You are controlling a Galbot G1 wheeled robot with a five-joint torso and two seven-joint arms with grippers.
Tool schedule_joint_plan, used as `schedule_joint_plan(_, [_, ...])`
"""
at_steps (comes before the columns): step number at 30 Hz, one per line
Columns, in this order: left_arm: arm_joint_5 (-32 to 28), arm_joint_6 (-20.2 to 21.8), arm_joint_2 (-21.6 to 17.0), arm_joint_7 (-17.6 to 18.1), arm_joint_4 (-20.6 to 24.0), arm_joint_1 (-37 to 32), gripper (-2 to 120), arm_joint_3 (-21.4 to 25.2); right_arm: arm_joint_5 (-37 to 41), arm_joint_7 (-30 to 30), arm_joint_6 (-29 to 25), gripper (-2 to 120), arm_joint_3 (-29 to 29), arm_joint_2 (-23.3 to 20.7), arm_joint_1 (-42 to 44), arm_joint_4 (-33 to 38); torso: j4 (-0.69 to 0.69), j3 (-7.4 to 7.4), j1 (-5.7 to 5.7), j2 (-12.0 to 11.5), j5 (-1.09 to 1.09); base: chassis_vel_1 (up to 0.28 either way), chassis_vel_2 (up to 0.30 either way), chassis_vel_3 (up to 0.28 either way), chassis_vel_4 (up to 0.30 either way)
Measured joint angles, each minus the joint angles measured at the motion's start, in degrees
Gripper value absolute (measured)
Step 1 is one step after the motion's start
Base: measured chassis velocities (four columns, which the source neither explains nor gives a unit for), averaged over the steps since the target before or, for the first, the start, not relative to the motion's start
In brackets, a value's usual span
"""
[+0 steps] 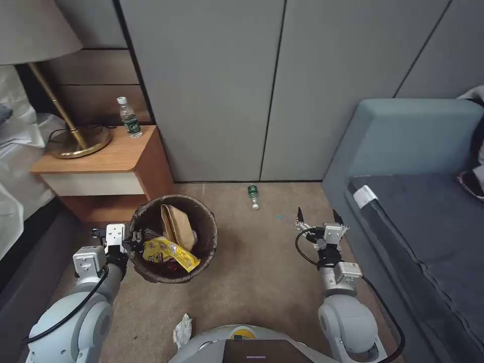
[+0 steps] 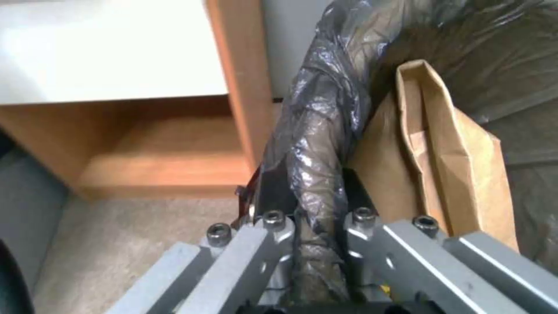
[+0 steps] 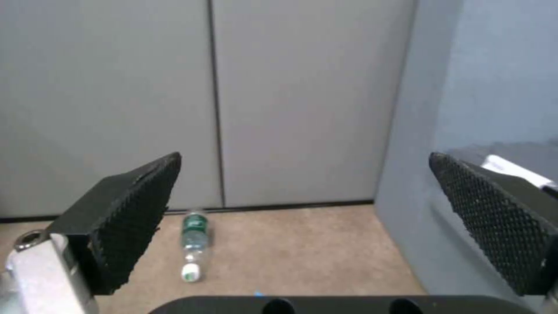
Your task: Pick up the trash bin, then pick up the garbage from the floor and place it into the trash bin.
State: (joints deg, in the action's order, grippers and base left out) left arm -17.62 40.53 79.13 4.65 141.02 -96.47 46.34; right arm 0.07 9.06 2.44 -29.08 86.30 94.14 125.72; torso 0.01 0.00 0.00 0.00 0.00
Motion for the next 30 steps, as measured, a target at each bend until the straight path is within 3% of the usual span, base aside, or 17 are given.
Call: schedule_joint_plan(30, [-0.68,-0.50,0.47,1.64,-0.95,0.60,3,0.28,0.13,-1.33,1.73,100,2.27,-2.66,-3.10,-1.21,-0.01,0.00,0.00,0.00,0.00,-0.018,-0.019,-0.019,-0.016])
